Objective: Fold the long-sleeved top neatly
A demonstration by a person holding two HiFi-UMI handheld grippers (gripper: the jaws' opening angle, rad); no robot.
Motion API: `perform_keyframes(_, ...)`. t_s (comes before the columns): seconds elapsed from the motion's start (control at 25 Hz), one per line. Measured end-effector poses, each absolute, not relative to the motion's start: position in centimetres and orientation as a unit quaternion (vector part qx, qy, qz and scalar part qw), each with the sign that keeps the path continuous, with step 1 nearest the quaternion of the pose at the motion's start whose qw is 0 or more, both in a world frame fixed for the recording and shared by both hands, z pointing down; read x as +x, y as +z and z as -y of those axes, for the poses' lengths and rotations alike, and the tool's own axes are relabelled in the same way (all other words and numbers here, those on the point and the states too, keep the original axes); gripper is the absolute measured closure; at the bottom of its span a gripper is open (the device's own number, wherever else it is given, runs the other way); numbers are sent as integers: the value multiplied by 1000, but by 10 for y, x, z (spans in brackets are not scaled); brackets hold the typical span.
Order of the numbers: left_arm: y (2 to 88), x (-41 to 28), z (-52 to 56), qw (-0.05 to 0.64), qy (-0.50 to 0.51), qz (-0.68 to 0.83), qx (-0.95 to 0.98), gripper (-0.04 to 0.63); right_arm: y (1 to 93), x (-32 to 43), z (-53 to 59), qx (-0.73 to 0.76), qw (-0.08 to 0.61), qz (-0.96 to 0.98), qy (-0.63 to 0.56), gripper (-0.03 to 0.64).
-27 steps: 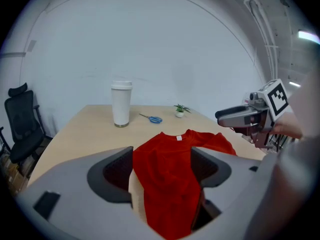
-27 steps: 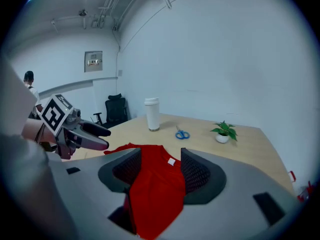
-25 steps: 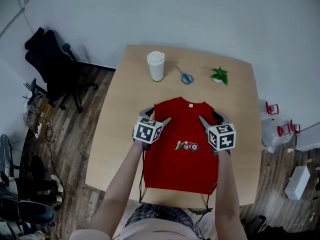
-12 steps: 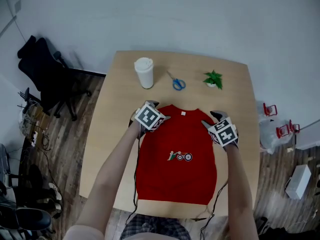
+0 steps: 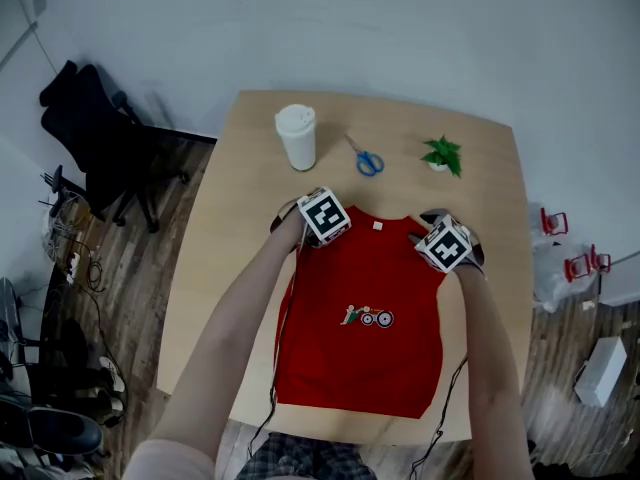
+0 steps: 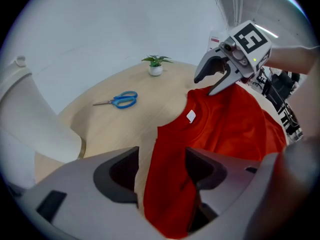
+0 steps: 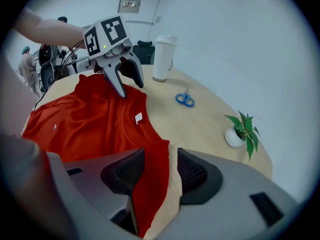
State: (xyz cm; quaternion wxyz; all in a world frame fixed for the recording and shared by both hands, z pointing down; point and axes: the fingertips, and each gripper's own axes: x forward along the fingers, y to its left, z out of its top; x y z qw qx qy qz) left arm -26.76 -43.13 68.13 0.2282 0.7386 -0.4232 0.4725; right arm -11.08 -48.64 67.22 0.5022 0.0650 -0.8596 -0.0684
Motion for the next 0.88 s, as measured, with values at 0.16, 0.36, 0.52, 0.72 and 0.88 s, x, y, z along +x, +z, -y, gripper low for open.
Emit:
perform_keyframes(0.16,692,-266,428,249,471,411,740,332,687,-108,490,52,522,848,-68,408)
perform_keyframes(0.36,695,-258,425,269,472,380,749,376,691,-115,484,30,518,854,-43,443)
perform_keyframes(0.52,695,-251,421,254,475,366,759,462,693,-113,477,22,520,852,-48,530)
perform_keyframes(0.72,691,-249,424,206,496,362,762,558,686,-109,486,35,527,847,-65,577)
perform_keyframes(0.88,657,-266,448,154,475,434,750,565,660,-113,507,90,517,847,-89,580)
